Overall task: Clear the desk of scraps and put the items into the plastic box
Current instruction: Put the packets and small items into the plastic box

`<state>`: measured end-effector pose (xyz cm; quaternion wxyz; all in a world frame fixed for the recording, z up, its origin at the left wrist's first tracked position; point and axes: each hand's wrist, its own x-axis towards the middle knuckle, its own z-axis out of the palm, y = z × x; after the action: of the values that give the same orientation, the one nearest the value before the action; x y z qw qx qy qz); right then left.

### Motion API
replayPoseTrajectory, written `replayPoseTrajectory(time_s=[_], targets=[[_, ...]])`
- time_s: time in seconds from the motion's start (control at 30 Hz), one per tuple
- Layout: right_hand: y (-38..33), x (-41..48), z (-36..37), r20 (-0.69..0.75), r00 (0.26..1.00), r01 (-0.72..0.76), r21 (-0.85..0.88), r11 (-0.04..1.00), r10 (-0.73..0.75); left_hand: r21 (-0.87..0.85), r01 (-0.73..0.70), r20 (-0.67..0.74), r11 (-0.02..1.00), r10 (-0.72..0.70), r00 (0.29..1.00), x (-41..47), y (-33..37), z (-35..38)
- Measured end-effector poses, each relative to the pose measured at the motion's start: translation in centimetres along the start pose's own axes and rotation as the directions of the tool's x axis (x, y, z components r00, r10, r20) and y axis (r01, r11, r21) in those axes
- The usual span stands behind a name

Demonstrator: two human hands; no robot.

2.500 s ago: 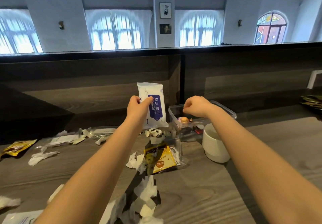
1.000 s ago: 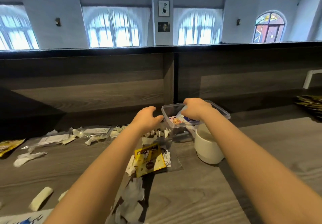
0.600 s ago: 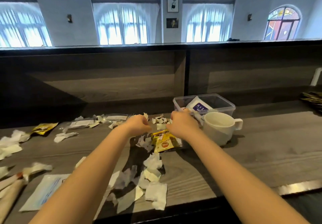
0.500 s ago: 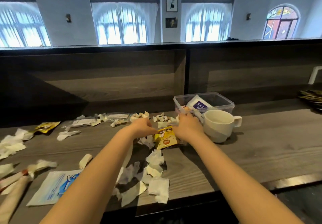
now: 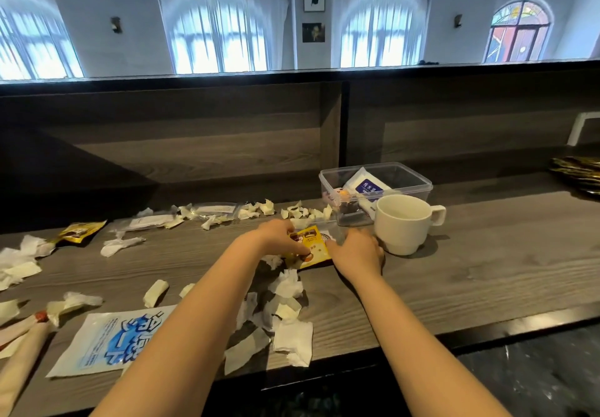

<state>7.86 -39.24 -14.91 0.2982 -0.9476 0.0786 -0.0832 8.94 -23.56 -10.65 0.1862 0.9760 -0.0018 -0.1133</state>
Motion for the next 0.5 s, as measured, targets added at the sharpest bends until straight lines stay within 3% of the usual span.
replayPoseTrajectory(time_s=[0.23, 0.5], targets=[[0.2, 0.4, -0.4, 0.059, 0.998, -0.021, 0.078, 0.997, 0.016, -0.089, 0.034, -0.034, 0.995, -0.037, 0.999, 0.3, -0.1, -0.2], [0.5, -0.2, -0.4, -0.011, 0.996, 0.087, 0.343, 0.935, -0.089, -0.496, -0.068, -0.252, 0.865, -0.069, 0.965, -0.8, -0.7, -1.7]])
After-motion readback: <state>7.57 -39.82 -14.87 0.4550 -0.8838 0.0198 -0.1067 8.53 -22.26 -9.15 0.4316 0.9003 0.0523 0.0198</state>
